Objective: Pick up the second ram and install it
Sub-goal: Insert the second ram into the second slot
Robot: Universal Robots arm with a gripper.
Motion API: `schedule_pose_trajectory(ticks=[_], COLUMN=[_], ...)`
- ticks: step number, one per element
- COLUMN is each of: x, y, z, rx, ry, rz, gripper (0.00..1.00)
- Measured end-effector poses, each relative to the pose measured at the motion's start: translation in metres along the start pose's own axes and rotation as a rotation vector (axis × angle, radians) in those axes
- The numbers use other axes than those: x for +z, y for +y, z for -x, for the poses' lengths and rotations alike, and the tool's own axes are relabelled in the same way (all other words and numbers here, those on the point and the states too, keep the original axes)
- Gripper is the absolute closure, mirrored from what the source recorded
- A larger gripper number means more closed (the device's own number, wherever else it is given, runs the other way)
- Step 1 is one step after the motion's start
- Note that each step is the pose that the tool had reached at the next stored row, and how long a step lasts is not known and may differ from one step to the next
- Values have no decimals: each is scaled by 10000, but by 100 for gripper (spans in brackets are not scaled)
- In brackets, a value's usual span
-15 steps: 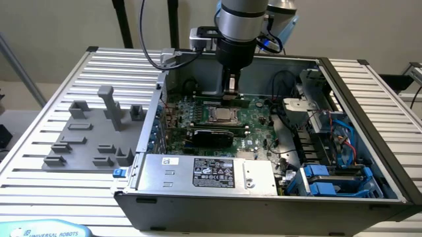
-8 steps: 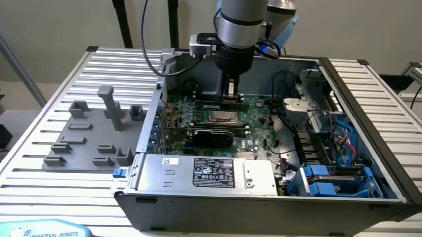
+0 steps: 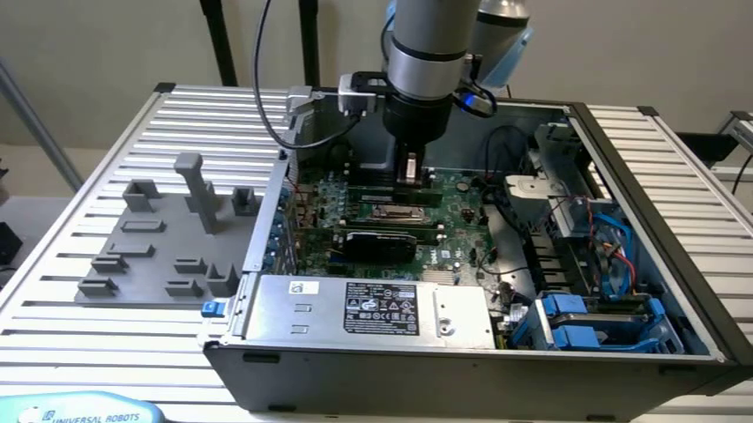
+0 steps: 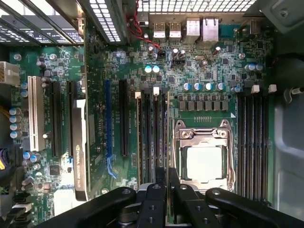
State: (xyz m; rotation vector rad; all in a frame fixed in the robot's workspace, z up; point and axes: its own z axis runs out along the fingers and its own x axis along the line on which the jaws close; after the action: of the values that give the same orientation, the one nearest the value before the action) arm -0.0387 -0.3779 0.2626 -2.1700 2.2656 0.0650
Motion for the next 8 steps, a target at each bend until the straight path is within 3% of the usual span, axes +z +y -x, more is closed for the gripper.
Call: schedule_pose_trajectory(ticks=[8], x=[143], y=[-12], z=[-42], rx=[-157], ry=[5], rz=[32], gripper=[86])
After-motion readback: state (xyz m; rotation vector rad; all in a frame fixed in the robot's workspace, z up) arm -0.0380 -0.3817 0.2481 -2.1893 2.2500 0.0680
